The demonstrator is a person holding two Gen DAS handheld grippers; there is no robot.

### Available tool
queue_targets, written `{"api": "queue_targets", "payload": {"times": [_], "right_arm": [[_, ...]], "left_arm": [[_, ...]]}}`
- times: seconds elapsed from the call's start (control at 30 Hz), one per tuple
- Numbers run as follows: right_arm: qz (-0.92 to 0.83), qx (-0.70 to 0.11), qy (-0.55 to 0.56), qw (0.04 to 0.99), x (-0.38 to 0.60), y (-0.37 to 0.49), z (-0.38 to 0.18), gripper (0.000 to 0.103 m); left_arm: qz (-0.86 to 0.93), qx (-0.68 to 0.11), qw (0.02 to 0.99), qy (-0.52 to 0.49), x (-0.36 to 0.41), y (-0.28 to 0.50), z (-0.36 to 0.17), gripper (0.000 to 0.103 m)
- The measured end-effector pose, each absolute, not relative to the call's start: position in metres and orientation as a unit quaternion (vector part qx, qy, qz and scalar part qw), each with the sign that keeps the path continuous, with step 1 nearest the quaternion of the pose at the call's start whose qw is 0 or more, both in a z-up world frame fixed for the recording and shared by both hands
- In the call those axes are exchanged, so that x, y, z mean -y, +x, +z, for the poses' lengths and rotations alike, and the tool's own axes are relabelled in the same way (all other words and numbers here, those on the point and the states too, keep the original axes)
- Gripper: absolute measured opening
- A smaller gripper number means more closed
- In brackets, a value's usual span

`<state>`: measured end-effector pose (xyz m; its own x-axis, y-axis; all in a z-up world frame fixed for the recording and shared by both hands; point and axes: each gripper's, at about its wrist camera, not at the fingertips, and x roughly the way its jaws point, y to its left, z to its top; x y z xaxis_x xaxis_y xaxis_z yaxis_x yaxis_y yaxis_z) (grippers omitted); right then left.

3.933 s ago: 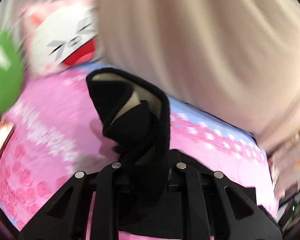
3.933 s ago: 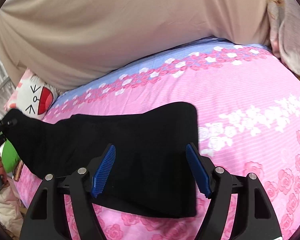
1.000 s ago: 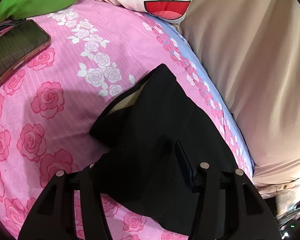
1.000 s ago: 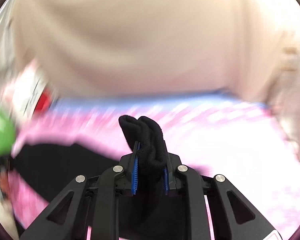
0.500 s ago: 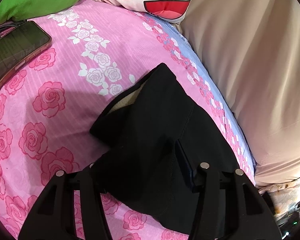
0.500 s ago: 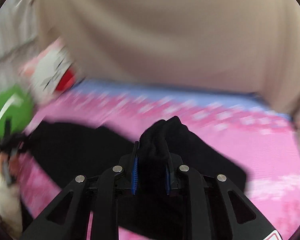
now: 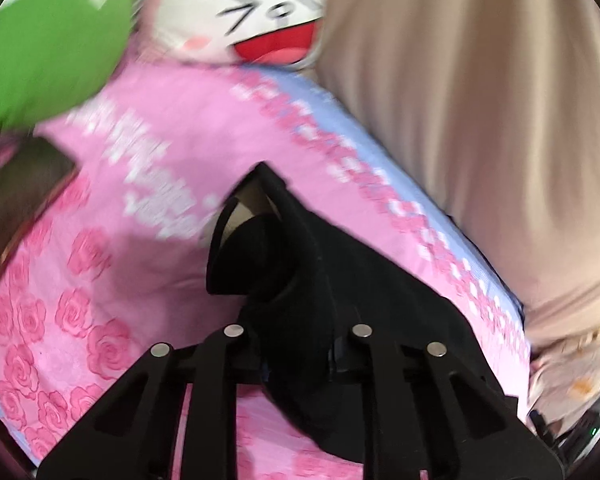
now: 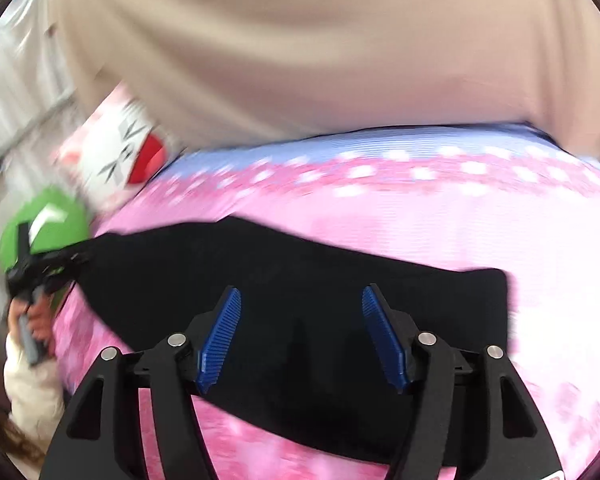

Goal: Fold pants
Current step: 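Lay the held pants end over the pants and open the right tool, then lay the held pants edge down and open the left tool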

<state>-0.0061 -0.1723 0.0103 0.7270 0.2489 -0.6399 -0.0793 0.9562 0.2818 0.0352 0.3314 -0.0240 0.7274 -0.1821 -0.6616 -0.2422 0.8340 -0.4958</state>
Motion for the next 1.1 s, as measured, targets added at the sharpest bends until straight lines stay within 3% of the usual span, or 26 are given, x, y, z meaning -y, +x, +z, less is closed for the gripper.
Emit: {"api": "queue_targets", "payload": {"times": [0.2,0.3,0.4,0.43,0.47,0.53,0.6,0.7,0.83,1.1], "right_arm": [[0.04,-0.34,0.172,0.924,0.233,-0.028,0.01,0.063],[0.037,-0.33,0.187,0.925,0.252,-0.039,0.007,0.063],[0.035,-0.327,0.193,0.925,0.261,-0.049,0.001,0.063],[0.034,-0.327,0.194,0.924,0.265,-0.053,-0.001,0.064],[0.034,-0.328,0.197,0.923,0.27,-0.056,-0.002,0.065],[0.036,-0.329,0.208,0.92,0.277,-0.063,-0.005,0.066],[0.036,-0.331,0.216,0.918,0.283,-0.069,-0.007,0.066],[0.038,-0.334,0.22,0.916,0.287,-0.074,-0.01,0.068],[0.075,-0.338,0.221,0.912,0.276,-0.068,-0.01,0.07],[0.179,-0.396,0.232,0.87,0.204,0.002,-0.031,0.075]], "left_arm": [[-0.057,-0.331,0.917,-0.216,-0.246,0.024,0.049,0.014],[-0.124,-0.312,0.929,-0.154,-0.164,0.009,0.088,0.015],[-0.19,-0.328,0.919,-0.109,-0.087,0.004,0.093,0.018],[-0.212,-0.342,0.911,-0.091,-0.06,0.004,0.086,0.025],[-0.23,-0.359,0.901,-0.078,-0.038,0.004,0.077,0.042],[-0.263,-0.415,0.87,-0.049,0.013,0.008,0.04,0.064],[-0.262,-0.444,0.856,-0.043,0.031,0.006,0.016,0.065],[-0.266,-0.462,0.845,-0.05,0.034,-0.003,0.004,0.065],[-0.209,-0.42,0.881,-0.057,-0.013,-0.016,0.029,0.086],[-0.038,-0.379,0.92,-0.087,-0.134,-0.028,0.04,0.087]]}}
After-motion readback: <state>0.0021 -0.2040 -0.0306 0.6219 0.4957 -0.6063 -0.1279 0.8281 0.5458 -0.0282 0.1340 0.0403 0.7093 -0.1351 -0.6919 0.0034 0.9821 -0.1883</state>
